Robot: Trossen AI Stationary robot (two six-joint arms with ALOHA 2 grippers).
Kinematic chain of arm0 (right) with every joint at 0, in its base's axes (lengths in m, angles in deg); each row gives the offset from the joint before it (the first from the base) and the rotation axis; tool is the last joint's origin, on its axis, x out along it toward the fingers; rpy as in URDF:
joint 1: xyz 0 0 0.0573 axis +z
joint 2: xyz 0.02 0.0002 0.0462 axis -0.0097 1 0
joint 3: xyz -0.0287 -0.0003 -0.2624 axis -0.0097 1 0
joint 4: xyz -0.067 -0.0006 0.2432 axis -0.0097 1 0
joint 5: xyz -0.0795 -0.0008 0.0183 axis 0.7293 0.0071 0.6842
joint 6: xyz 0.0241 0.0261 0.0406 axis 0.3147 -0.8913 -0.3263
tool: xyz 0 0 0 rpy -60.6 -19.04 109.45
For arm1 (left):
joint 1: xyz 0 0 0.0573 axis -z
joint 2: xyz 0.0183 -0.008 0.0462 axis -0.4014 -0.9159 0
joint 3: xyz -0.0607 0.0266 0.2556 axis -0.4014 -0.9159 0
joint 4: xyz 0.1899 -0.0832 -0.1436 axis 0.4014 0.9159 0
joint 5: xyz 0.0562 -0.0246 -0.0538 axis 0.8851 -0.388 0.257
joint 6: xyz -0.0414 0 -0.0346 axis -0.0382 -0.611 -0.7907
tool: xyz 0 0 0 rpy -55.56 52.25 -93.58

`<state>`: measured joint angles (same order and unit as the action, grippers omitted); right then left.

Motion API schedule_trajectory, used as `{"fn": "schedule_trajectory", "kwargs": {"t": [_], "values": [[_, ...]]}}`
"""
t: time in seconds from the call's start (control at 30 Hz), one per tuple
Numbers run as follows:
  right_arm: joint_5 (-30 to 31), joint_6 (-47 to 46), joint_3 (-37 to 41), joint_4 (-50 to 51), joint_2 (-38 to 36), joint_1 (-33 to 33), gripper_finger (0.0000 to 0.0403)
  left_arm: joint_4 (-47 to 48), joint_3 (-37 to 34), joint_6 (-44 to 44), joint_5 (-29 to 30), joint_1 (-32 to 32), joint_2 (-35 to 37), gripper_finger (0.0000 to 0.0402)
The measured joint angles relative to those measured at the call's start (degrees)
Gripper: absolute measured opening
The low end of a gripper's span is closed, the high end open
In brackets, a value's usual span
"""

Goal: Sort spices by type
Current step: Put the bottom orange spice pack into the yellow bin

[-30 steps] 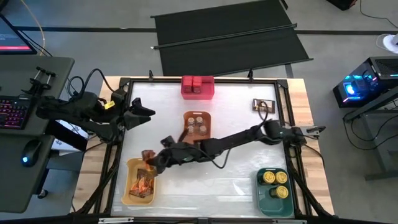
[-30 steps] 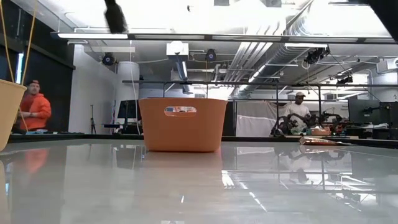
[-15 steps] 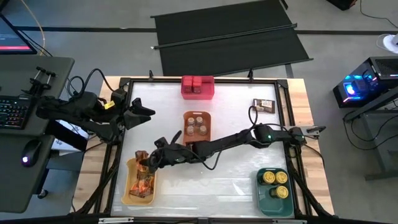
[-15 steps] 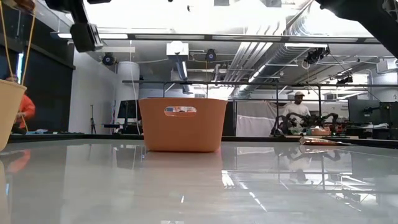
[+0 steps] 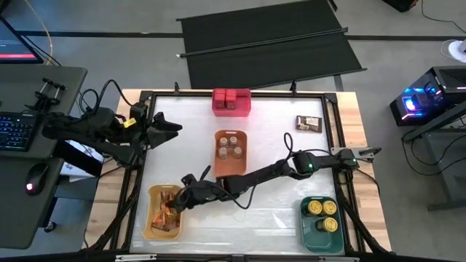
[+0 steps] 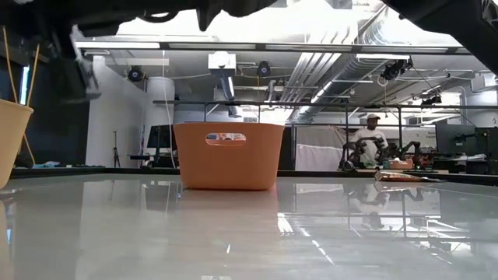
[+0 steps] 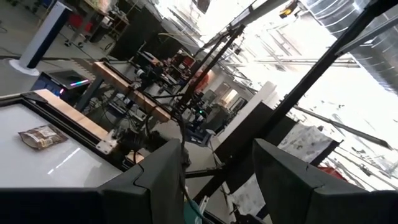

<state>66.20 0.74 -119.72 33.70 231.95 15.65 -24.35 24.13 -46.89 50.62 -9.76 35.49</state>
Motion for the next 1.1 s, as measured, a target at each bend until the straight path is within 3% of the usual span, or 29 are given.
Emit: {"fn": "schedule_trajectory", "kwargs": {"t": [0.2, 0.5, 0.63, 0.73, 0.83, 0.93, 1.03, 1.1], "values": [[0.1, 0.7, 0.0, -2.8, 1.4, 0.0, 0.0070, 0.0, 0.0, -0.7, 0.3, 0.0, 0.0, 0.0188], [-2.3, 6.6, 0.0, -6.6, 1.4, 0.4, 0.0240, 0.0, 0.0, -1.5, 1.8, 0.0, 0.0, 0.0188], [-5.6, 8.0, 0.0, -6.6, 1.4, 0.5, 0.0290, 0.0, 0.0, -1.0, 1.8, 0.0, 0.0, 0.0188], [-7.4, 6.8, -1.2, -4.5, 1.4, 0.5, 0.0301, 0.0, 0.0, -0.6, 2.0, 0.0, 0.0, 0.0188], [-5.7, -2.4, -3.8, 4.8, 1.4, 0.1, 0.0302, 0.0, 0.0, -0.6, 3.3, 0.0, 0.0, 0.0188], [-4.1, -2.3, -7.0, 12.0, 1.4, -0.9, 0.0303, 0.0, 0.0, -0.6, 3.5, 0.0, 0.0, 0.0188], [-3.3, 3.8, -7.4, 3.3, 1.4, -1.5, 0.0303, 0.0, 0.0, -0.6, 3.5, 0.0, 0.0, 0.0188], [-3.6, -0.8, -7.5, 3.0, 1.1, -1.7, 0.0303, 0.0, 0.0, -0.6, 3.6, 0.0, 0.0, 0.0188]]}}
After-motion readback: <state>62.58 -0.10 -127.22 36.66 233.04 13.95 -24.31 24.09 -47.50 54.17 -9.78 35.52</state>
